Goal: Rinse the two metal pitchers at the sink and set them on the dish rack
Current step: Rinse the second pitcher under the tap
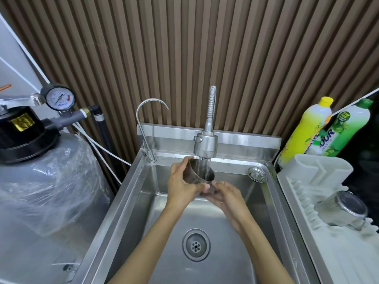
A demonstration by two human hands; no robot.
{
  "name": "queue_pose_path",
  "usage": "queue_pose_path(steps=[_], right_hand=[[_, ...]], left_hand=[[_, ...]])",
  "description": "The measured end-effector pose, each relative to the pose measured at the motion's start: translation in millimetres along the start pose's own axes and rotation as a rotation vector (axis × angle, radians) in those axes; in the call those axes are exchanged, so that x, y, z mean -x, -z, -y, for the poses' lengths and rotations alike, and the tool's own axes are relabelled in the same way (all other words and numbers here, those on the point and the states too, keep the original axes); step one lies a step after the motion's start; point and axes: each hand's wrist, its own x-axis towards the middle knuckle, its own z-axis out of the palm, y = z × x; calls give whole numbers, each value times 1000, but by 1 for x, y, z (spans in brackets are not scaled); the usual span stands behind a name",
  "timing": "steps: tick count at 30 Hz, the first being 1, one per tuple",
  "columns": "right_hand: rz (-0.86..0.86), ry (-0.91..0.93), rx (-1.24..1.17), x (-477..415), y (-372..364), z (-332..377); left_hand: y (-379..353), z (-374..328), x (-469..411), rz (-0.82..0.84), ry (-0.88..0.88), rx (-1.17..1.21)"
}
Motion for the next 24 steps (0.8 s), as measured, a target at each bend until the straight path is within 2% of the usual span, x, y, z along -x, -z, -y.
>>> queue_pose_path(steps=[3,6,8,10,12,15,17,19,21,24], right_hand=[[-87,-41,141,2,3,2],[-308,150,599,4,5,15],[-350,308,818,9,0,21],[-308,410,743,12,-3,19],[-258,397,519,9,-2,15],[-104,175,63,5,3,8],[-21,49,-110,8,4,2],[-27,0,-87,12,5,2],[-108,-7,55,14,6,8],[-278,106,441,12,12,21]], left_hand=[[1,9,1,13,89,-136],[0,24,0,173,238,139],[-3,29,0,241,253,301],[-8,29,2,206,203,396],[-12,24,2,121,129,407],[-9,8,2,-14,-26,151],[-6,0,7,-86,-110,-78],[-7,-2,15,-134,-105,-238],[-9,3,19,-126,-7,-296],[-8,15,17,4,132,-103]])
